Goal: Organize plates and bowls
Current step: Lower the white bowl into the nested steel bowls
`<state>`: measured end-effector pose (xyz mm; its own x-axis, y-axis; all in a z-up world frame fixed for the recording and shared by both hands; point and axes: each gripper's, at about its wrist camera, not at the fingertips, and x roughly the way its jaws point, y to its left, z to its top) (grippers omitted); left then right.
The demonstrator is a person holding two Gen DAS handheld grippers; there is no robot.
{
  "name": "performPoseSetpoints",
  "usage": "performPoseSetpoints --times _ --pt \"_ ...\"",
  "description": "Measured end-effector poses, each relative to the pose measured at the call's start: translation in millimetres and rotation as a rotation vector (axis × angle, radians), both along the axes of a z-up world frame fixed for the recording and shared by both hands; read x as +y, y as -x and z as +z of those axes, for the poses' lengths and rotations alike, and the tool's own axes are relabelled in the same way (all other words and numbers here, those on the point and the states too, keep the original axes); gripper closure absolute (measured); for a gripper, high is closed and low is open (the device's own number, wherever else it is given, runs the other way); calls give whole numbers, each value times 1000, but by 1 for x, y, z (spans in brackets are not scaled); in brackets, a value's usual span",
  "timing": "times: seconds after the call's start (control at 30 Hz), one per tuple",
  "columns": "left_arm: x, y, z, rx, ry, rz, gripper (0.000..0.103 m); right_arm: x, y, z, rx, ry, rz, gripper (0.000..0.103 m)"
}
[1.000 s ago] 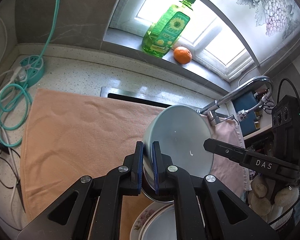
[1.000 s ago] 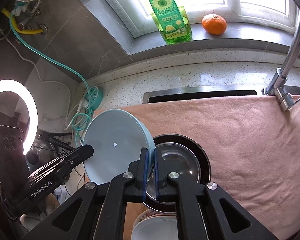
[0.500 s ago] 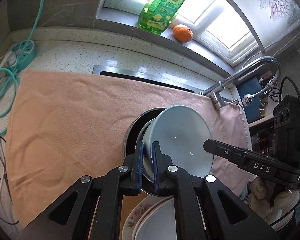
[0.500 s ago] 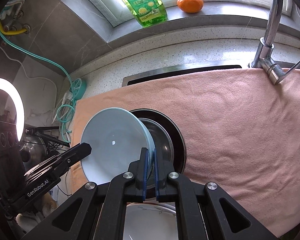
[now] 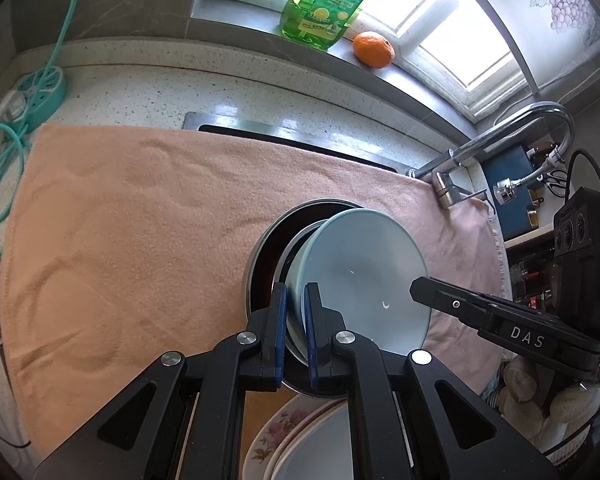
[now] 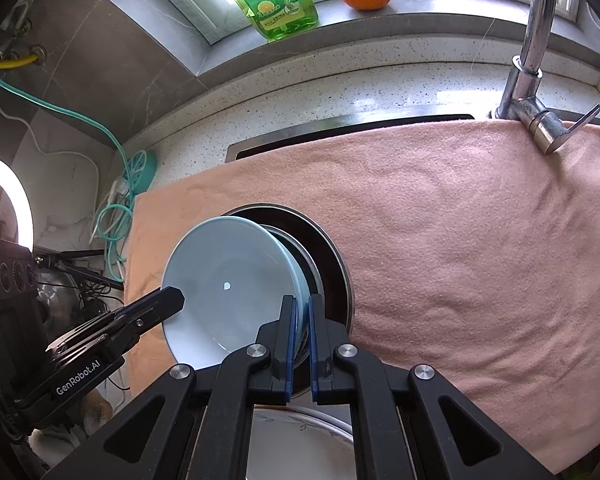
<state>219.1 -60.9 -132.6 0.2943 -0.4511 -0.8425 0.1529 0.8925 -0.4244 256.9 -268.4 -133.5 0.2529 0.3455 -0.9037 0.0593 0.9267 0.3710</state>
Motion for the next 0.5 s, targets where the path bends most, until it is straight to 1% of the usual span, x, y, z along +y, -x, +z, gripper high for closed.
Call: performPoseSetpoints --times 0.5 --pt "0 -2 -6 12 -5 -7 96 1 -1 -10 15 3 6 98"
